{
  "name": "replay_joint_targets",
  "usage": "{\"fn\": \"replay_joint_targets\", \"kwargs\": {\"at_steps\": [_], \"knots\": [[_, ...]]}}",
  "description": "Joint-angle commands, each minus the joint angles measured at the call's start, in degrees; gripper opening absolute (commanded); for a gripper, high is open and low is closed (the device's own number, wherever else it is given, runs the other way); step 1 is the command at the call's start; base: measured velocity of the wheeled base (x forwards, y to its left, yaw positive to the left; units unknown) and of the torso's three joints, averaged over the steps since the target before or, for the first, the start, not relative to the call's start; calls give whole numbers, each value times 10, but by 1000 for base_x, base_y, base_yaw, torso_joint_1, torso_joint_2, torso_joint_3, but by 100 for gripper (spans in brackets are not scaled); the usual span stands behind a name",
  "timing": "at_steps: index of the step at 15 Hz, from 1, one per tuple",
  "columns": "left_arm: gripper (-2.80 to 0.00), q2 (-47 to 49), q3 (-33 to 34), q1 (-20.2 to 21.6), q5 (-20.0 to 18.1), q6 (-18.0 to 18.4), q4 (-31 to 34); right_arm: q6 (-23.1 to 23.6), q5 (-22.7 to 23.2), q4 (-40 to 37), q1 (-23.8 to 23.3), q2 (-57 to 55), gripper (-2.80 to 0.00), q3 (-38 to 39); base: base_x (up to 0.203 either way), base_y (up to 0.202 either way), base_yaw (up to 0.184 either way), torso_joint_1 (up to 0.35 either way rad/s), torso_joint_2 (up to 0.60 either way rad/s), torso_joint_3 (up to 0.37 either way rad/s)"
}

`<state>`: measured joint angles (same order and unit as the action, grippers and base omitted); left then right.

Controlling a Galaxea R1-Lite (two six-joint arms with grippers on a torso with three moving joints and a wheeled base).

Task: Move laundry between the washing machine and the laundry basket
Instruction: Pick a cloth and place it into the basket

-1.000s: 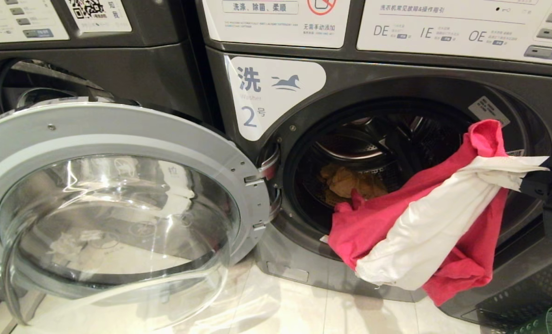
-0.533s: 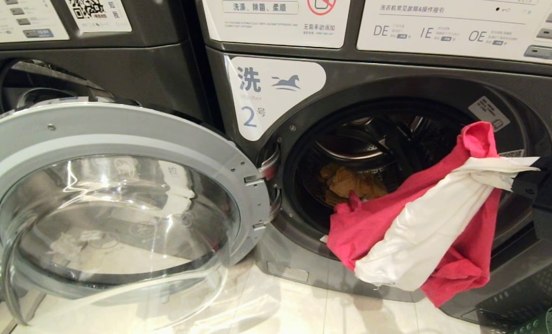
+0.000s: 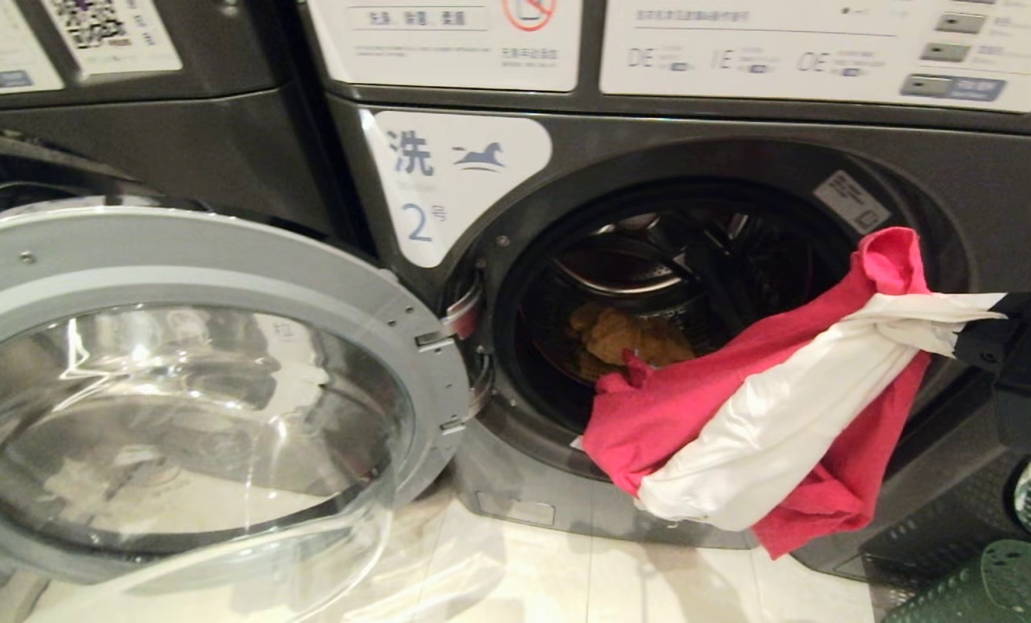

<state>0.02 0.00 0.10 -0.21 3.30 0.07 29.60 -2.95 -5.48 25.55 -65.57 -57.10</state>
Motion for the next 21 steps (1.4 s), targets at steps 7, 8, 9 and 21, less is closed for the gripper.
{"fn": "replay_joint_targets", "kwargs": {"at_steps": [7,8,9,21], "knots": [[-280,0,0,0,0,0,0,3,0,-1,0,8,-280,-1,0,6,-173,2,1,3],[-280,0,0,0,0,0,0,3,-1,-1,0,8,-280,-3,1,7,-170,2,2,2],[-280,0,0,0,0,0,0,2,-2,-1,-1,7,-280,-10,2,9,-169,2,2,5],[-280,0,0,0,0,0,0,2,-5,-6,-19,-22,-280,-251,0,3,-97,2,1,2]]}}
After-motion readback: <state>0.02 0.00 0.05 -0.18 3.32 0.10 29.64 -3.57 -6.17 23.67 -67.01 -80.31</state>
